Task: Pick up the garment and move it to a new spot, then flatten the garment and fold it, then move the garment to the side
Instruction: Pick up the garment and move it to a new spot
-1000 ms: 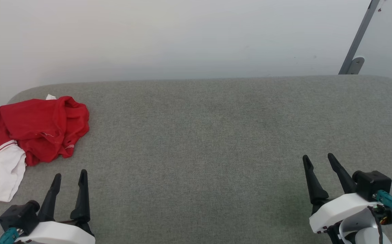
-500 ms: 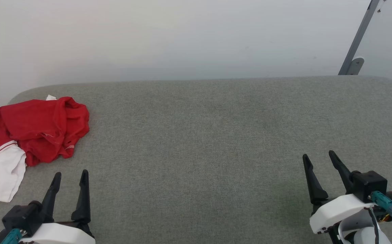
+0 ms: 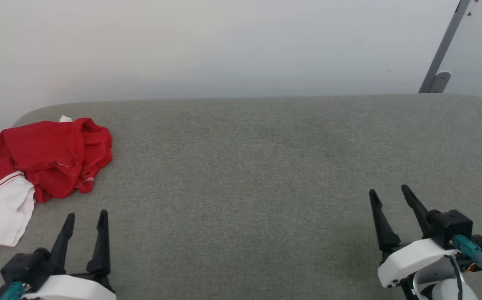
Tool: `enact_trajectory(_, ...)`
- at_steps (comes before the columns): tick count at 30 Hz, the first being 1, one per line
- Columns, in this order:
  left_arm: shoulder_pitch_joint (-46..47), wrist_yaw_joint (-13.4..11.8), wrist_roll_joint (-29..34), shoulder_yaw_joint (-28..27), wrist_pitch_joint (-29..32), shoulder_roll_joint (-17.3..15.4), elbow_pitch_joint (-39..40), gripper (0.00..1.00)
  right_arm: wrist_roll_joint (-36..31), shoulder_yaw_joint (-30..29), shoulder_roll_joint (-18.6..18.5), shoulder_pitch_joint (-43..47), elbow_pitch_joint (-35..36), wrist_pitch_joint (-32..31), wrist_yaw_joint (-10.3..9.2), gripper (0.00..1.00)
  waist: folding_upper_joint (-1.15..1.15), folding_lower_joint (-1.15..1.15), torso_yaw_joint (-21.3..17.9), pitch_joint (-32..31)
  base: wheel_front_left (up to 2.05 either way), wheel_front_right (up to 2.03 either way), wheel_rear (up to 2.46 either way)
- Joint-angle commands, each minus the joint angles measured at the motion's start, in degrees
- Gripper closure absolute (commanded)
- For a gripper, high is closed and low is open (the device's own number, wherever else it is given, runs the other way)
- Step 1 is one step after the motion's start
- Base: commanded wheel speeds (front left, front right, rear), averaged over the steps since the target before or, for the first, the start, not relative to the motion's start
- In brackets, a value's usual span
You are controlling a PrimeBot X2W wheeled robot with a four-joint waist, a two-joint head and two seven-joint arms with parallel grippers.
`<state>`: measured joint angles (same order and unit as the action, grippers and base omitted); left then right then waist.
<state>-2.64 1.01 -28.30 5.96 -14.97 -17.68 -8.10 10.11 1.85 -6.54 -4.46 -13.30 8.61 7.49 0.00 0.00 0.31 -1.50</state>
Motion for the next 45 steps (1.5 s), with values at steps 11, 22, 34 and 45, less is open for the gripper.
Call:
enact_trajectory(11, -1.16, -1.27, -2.45, -3.24, -0.14, -0.92, -0.79, 0.00, 1.63, 3.84, -0.60, -1.54, -0.77, -0.61, 0.00, 0.00, 0.00, 0.00, 7.01, -1.71, 0.00, 0.00, 0.00)
enact_trajectory(22, -3.64, -3.10, -3.99, -5.97, 0.93, -2.71, 0.28, 0.00, 3.44, 7.93, -0.86, -1.90, -1.74, -0.54, 0.00, 0.00, 0.00, 0.00, 16.56, -3.56, 0.00, 0.00, 0.00)
enact_trajectory(34, -5.68, -4.18, -5.11, -6.62, 1.83, -2.95, 2.21, 0.00, 4.00, 9.13, -0.38, -1.99, -2.76, 0.12, -0.01, 0.00, 0.00, 0.00, 22.73, -3.94, 0.00, 0.00, 0.00)
enact_trajectory(45, -1.60, -3.24, -6.98, -6.63, 3.33, -3.52, 1.13, 0.00, 3.18, 5.98, 0.36, -1.58, -2.19, 0.23, 0.00, 0.00, 0.00, 0.00, 23.03, -2.35, 0.00, 0.00, 0.00)
